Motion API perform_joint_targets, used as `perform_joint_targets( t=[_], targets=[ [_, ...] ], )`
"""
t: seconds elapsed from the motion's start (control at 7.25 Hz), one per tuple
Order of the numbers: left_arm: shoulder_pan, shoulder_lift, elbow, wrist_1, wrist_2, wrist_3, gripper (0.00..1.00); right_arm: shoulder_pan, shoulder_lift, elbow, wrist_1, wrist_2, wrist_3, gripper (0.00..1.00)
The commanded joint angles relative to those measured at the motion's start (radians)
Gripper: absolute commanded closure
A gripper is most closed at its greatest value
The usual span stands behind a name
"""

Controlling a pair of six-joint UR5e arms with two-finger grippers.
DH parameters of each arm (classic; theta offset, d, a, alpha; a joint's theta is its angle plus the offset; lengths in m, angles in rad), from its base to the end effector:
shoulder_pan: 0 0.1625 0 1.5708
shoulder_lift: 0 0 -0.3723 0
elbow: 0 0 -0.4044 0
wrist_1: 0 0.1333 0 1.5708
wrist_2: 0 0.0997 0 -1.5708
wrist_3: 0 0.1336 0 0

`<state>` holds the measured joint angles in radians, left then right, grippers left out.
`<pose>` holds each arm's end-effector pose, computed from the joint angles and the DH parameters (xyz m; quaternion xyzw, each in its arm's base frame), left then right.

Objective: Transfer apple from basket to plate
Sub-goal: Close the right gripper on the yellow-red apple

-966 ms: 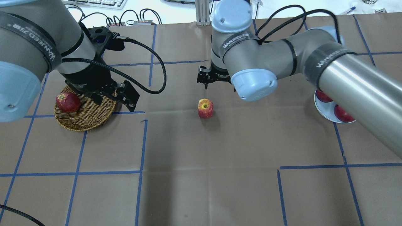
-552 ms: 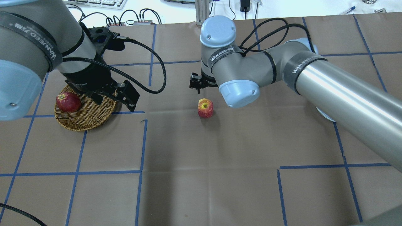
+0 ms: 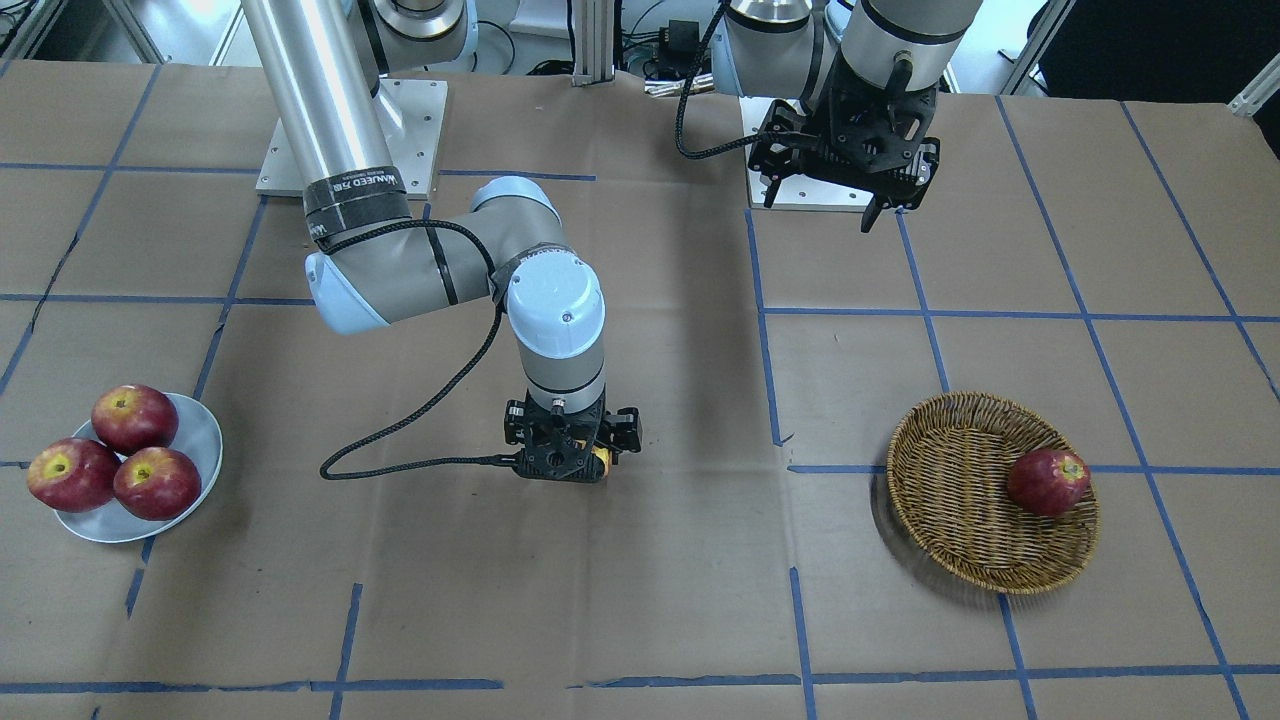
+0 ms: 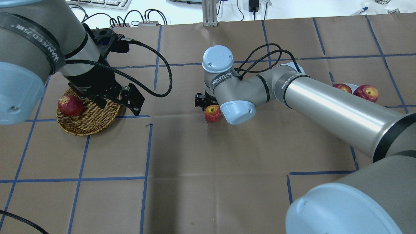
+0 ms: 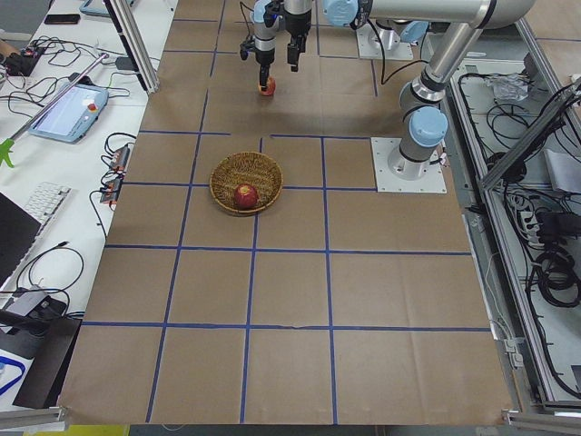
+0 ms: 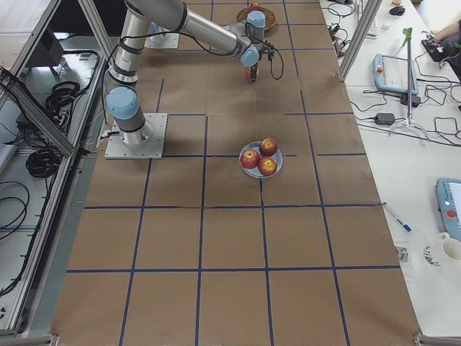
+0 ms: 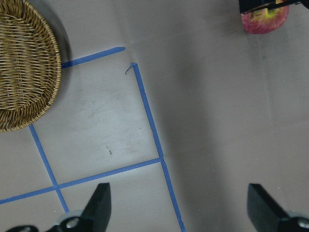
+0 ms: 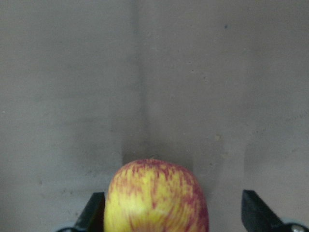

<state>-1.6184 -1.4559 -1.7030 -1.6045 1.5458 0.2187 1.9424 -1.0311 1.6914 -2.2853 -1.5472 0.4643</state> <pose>-0.1581 -0.4474 0.3869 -0.1324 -0.9908 -0.0243 0.0146 0.3514 -0.5258 0.1059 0.0460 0.9985 -0.0200 0.0218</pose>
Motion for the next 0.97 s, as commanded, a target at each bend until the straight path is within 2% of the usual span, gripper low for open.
perform_joint_targets(
  t=[0.0,0.28,0.41,0.69,0.83],
  targets=[
    [0.000,0.000,0.000,-0.002,0.000,0.001,0.01,0.010,0.009,0.001,0.000,0.003,-0.003,0.08],
    [0.000,0.000,0.000,-0.002,-0.001,-0.001,0.01,0.018,0.013,-0.004,0.000,-0.001,-0.004,0.37],
    [0.000,-0.001,0.000,-0.002,-0.001,-0.001,0.01,0.017,0.013,-0.007,-0.002,-0.005,-0.006,0.44],
    [0.000,0.000,0.000,-0.002,-0.001,-0.001,0.01,0.010,-0.029,-0.012,0.000,-0.013,-0.007,0.48],
    [0.002,0.002,0.000,-0.002,-0.001,0.001,0.01,-0.015,-0.097,-0.003,0.015,-0.007,-0.024,0.47]
  ],
)
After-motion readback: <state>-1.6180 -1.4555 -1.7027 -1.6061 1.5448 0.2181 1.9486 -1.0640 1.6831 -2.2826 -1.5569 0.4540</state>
